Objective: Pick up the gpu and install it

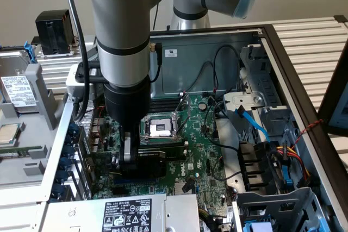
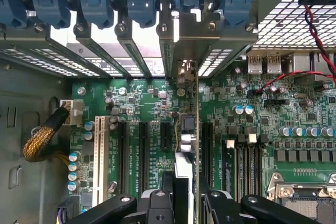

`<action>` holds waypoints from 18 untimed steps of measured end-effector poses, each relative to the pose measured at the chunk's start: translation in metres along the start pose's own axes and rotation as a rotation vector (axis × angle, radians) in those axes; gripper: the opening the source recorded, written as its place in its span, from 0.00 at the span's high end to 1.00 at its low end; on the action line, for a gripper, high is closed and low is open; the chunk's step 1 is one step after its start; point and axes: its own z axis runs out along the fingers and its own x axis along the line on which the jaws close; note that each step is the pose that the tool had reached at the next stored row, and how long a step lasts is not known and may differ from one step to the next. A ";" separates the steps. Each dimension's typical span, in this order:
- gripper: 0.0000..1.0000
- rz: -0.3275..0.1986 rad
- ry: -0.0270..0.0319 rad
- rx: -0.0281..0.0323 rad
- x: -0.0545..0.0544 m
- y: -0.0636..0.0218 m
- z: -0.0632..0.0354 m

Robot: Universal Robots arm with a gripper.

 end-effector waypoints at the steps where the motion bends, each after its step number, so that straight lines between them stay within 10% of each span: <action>1: 0.73 0.000 0.0001 0.0000 0.000 0.0000 0.0000; 18: 0.73 -0.032 0.0025 0.0006 0.001 0.0006 -0.0017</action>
